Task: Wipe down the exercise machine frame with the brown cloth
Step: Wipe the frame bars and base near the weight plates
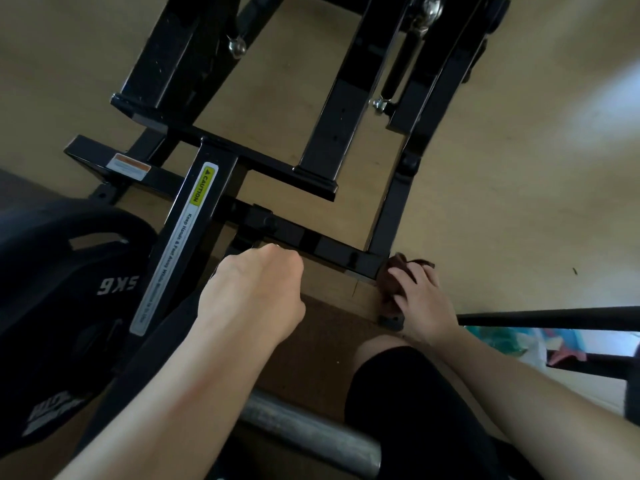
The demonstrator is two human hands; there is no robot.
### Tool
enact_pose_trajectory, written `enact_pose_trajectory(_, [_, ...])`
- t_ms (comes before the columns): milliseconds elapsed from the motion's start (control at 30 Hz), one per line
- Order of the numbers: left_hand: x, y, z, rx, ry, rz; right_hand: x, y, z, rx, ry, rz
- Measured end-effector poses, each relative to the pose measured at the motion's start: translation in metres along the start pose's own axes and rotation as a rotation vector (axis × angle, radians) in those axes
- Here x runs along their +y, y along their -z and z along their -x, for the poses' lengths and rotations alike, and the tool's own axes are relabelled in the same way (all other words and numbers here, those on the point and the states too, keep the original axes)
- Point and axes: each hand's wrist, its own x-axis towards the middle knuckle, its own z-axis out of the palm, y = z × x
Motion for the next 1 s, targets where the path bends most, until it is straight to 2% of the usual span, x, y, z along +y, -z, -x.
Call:
enact_pose_trajectory(67, [0.0, 0.001, 0.0, 0.002, -0.002, -0.008, -0.001, 0.008, -0.003, 0.044, -0.023, -0.113])
enact_pose_trajectory(200, [0.0, -0.001, -0.002, 0.005, -0.012, -0.025, -0.017, 0.035, -0.05, 0.301, -0.088, -0.316])
enact_pose_trajectory(267, [-0.002, -0.002, -0.005, 0.006, -0.002, -0.024, -0.025, 0.05, -0.091, 0.332, -0.094, -0.333])
enact_pose_trajectory(367, [-0.004, -0.002, -0.01, -0.011, 0.006, -0.034, -0.032, 0.064, -0.149, 0.303, -0.089, -0.294])
enact_pose_trajectory(467, [-0.005, -0.003, -0.015, -0.032, 0.038, -0.032, -0.03, 0.057, -0.175, 0.178, -0.106, -0.237])
enact_pose_trajectory(667, [-0.004, -0.01, -0.022, -0.049, 0.09, -0.007, -0.045, 0.022, -0.131, 0.134, -0.027, -0.078])
enact_pose_trajectory(867, [-0.001, -0.007, -0.016, 0.008, 0.095, -0.015, -0.053, 0.012, -0.075, 0.062, -0.085, -0.222])
enact_pose_trajectory(1000, [-0.001, -0.001, -0.008, 0.179, 0.028, -0.072, -0.059, 0.018, -0.053, 0.01, -0.095, -0.408])
